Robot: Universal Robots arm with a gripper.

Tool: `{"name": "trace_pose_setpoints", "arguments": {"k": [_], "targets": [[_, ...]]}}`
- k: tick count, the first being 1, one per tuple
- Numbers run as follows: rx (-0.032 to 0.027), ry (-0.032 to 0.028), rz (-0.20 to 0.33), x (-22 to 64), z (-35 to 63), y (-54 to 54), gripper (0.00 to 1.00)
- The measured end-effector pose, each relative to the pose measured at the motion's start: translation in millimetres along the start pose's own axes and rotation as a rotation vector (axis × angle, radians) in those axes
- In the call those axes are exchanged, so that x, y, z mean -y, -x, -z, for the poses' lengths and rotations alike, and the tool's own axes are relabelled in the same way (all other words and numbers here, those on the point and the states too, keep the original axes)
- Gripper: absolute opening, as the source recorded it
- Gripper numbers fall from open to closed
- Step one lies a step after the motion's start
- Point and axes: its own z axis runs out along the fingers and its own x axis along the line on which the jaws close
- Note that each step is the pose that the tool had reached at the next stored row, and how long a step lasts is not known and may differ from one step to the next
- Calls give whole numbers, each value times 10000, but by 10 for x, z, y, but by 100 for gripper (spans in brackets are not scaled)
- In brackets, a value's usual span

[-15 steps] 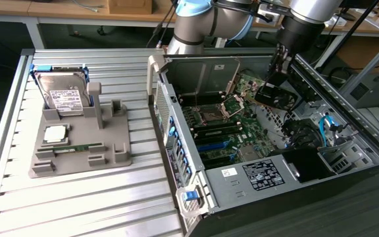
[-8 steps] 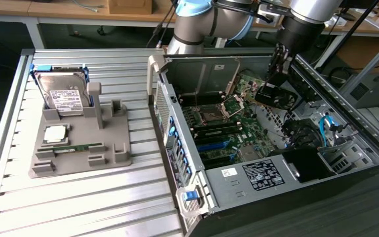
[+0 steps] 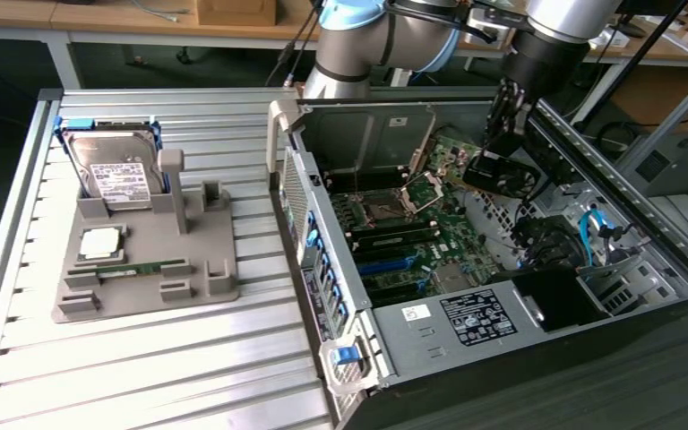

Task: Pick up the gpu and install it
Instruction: 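Insert the gpu into the slot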

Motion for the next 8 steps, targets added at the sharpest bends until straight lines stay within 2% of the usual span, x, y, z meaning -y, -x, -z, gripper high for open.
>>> {"name": "trace_pose_setpoints", "arguments": {"k": [8], "targets": [[0,-5,244,0,0,0,27]]}}
